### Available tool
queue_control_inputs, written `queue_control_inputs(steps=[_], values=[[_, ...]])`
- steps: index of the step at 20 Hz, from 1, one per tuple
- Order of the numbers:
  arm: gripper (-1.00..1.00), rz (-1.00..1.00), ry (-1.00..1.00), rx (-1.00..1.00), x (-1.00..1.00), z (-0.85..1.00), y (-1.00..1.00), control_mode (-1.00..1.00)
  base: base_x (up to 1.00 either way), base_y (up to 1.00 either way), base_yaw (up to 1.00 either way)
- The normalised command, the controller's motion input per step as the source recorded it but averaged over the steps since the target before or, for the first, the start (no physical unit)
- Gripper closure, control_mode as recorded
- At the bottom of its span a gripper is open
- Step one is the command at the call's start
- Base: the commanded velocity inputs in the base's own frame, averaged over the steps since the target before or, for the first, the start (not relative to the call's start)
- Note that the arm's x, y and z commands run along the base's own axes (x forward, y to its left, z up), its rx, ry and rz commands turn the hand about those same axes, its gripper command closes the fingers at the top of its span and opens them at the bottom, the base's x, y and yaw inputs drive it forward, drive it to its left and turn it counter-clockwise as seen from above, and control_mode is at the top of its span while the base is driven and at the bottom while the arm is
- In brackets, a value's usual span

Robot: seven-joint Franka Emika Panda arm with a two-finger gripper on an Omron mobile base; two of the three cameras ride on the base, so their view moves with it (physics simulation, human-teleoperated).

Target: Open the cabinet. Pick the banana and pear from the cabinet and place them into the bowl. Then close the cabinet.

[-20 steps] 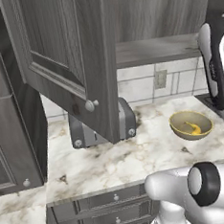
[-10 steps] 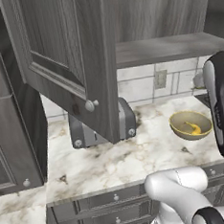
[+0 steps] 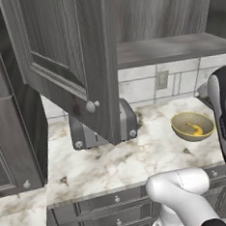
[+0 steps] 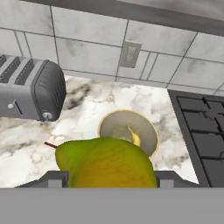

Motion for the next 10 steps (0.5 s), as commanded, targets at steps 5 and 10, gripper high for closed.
queue_control_inputs(steps=[5, 10], values=[[1.00, 0.02, 0.01, 0.00, 0.33, -0.43, -0.24, -1.00, 0.00, 0.00, 0.00], [1.00, 0.00, 0.01, 0.00, 0.35, -0.60, -0.23, -1.00, 0.00, 0.00, 0.00]])
